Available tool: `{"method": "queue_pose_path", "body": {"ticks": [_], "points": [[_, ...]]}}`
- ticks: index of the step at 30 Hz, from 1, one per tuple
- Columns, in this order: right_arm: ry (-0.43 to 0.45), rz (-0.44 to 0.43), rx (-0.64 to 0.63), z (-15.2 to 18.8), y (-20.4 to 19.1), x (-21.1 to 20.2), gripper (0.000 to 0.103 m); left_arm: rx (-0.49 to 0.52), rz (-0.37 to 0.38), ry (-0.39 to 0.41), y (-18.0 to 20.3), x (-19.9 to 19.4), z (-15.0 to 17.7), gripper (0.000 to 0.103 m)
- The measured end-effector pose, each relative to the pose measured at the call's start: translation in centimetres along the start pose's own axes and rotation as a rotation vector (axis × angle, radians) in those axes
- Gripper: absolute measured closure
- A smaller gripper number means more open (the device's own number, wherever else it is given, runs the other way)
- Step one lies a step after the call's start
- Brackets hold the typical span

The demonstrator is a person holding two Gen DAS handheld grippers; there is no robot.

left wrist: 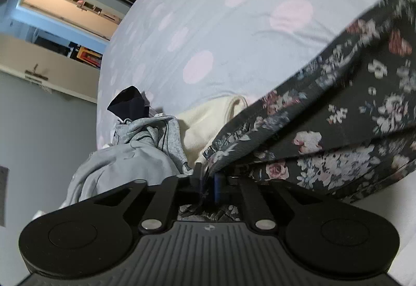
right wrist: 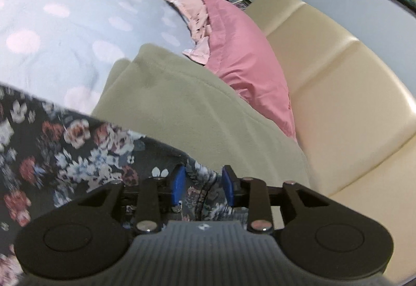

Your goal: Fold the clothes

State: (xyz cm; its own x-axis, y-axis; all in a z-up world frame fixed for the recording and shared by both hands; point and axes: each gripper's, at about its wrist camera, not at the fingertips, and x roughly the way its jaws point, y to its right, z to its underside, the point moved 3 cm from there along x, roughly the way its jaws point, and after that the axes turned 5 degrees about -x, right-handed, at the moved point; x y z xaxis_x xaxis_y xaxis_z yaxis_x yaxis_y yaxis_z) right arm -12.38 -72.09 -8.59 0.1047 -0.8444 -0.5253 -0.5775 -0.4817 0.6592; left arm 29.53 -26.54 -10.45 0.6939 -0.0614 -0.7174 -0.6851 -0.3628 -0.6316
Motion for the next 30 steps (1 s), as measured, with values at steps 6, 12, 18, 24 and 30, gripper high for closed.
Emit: {"method": "queue_pose_path", "body": {"ticks": [6,12,18,24,30], "points": [[0.045,0.014,-0.022,0.3,0.1,-2.6,0.063,-0.172,0.073,0.053,-3.3,-2.5,0.4,0.066],[0.075,-0.025,-0.02,1.0,0.5,-6.3,0.062,-0.298,0.149,0.096,-4.7,-4.8,2.1,0.06],[0.073,-0.117,0.032,1.8,1.7,-10.3,0.062,-0.294,0.208,0.113,-2.1,-6.1,4.7,0.06],[-0.01,-0.185,0.109,4.5,2.8,-13.2,0.059,-0.235,0.186,0.125,0.1,-5.5,6.6,0.06],[-0.155,-0.221,0.148,8.7,3.3,-14.3,0.055,-0.187,0.167,0.16,0.9,-5.2,7.0,0.06]]}}
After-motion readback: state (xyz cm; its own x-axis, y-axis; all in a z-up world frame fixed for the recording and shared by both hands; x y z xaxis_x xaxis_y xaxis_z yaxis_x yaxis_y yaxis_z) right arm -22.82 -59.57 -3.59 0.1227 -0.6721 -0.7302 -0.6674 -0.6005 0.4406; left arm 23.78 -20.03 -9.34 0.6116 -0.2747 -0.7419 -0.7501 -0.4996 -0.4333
